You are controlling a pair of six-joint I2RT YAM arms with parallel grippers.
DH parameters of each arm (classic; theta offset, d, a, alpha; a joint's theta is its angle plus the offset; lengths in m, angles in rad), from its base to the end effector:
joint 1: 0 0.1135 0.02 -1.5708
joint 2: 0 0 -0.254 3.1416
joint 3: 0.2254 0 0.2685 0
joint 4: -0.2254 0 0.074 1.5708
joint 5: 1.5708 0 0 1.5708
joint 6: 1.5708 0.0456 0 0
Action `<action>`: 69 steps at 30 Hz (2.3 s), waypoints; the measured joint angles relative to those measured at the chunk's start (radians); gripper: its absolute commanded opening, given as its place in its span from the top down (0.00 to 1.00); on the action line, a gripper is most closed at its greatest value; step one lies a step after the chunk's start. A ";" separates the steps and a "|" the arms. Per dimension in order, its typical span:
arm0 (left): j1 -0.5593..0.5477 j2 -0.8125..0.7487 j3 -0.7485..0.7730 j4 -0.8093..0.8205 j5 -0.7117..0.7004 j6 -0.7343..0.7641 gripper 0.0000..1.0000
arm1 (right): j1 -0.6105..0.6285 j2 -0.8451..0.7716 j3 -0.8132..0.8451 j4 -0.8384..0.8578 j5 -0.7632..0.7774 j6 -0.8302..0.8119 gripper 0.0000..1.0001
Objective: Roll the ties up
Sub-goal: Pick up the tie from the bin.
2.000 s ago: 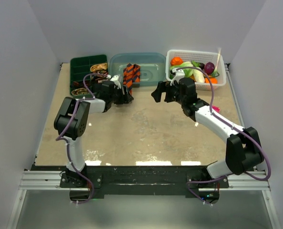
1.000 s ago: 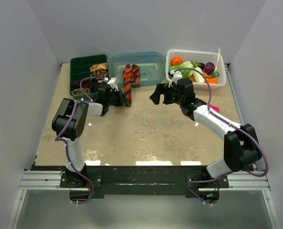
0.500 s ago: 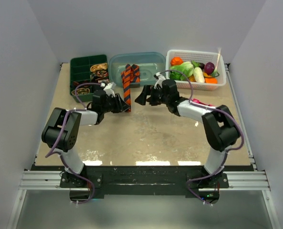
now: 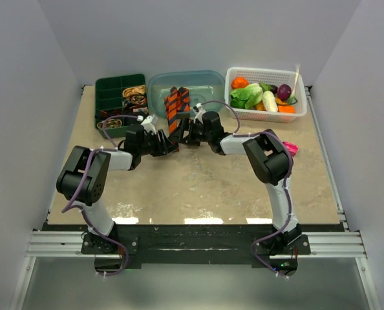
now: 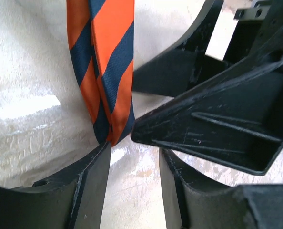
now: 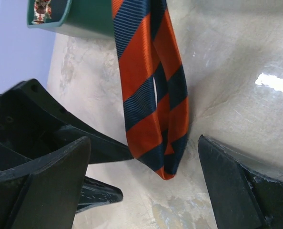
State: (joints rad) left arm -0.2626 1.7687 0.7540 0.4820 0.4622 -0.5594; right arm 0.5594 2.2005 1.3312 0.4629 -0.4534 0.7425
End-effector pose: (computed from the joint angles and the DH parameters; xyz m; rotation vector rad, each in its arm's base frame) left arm 0.3404 -0.1126 0.1136 -0.0324 2.1949 -0.9659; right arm 0.4047 0.2769 0.1121 -0.1284 2.1679 1.2505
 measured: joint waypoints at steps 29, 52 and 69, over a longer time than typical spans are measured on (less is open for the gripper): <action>0.045 -0.325 -0.163 -0.146 -0.008 0.039 0.51 | 0.003 0.183 0.163 0.189 -0.030 -0.028 0.16; 0.093 -0.339 -0.213 -0.138 0.026 0.028 0.51 | -0.022 0.200 0.081 0.341 -0.192 0.111 0.84; 0.124 -0.347 -0.220 0.097 0.124 -0.172 0.31 | -0.022 -0.082 0.037 0.336 -0.005 0.388 1.00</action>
State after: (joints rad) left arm -0.1387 1.4220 0.5343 0.5785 0.5858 -0.7311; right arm 0.5373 2.1189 1.3685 0.7990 -0.4580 1.1305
